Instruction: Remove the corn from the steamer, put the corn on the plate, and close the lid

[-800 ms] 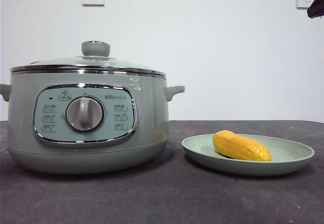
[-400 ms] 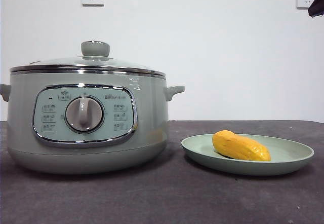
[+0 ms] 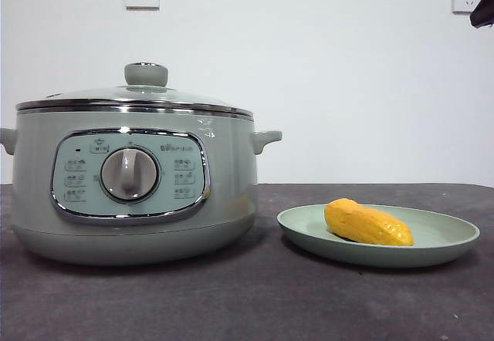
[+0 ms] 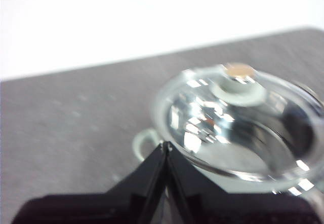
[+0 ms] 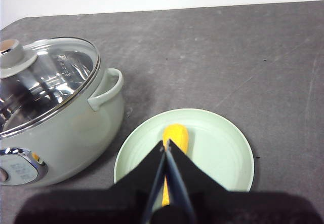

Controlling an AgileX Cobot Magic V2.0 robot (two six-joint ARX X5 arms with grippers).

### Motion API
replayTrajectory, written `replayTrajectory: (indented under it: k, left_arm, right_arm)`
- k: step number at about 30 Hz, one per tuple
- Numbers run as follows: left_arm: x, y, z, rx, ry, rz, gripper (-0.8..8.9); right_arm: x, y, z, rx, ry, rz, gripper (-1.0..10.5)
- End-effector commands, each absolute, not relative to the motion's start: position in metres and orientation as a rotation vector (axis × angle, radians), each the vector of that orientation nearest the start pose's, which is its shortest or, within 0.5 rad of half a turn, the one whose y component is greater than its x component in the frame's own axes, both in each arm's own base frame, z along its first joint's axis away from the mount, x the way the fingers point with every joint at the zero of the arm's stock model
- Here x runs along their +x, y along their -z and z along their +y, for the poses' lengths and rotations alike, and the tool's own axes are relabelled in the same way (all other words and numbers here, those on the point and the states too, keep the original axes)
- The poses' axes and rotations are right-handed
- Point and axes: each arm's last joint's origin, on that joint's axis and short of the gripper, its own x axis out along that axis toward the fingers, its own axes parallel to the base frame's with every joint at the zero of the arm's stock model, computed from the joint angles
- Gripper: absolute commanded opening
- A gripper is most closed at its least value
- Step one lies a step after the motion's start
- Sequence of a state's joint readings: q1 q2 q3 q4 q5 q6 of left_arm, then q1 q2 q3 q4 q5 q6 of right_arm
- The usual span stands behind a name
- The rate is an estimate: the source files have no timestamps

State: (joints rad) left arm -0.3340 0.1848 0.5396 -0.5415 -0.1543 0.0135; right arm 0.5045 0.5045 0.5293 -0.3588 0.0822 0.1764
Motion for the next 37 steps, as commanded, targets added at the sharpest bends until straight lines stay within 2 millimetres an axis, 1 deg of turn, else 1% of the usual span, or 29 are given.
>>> replayTrajectory:
  k: [1, 6, 11, 14, 17, 19, 37]
  left_arm:
    - [0.069, -0.253, -0.014, 0.068, 0.119, 0.146, -0.03]
    - [0.081, -0.214, -0.011, 0.039, 0.148, 0.096, -0.04]
    - [0.089, -0.176, -0.007, 0.026, 0.114, 0.139, -0.04]
    - [0.092, -0.16, -0.005, 0.017, 0.097, 0.181, -0.03]
    - [0.094, -0.151, -0.004, -0.003, 0.083, 0.206, -0.04]
    - [0.094, -0.148, -0.004, -0.003, 0.077, 0.215, -0.04]
    - [0.094, -0.148, -0.003, -0.003, 0.072, 0.211, -0.04]
  right_arm:
    - [0.11, -0.263, 0.058, 0.083, -0.384, 0.363, 0.1]
    - [0.11, -0.263, 0.058, 0.083, -0.383, 0.363, 0.1]
    - [0.11, -0.263, 0.058, 0.083, -0.384, 0.363, 0.1]
    - [0.11, -0.263, 0.058, 0.083, -0.383, 0.363, 0.0]
    - [0.11, -0.263, 0.058, 0.083, -0.383, 0.363, 0.1]
    - [0.11, -0.263, 0.058, 0.083, -0.383, 0.363, 0.0]
    - [0.11, -0.262, 0.058, 0.083, -0.383, 0.363, 0.1]
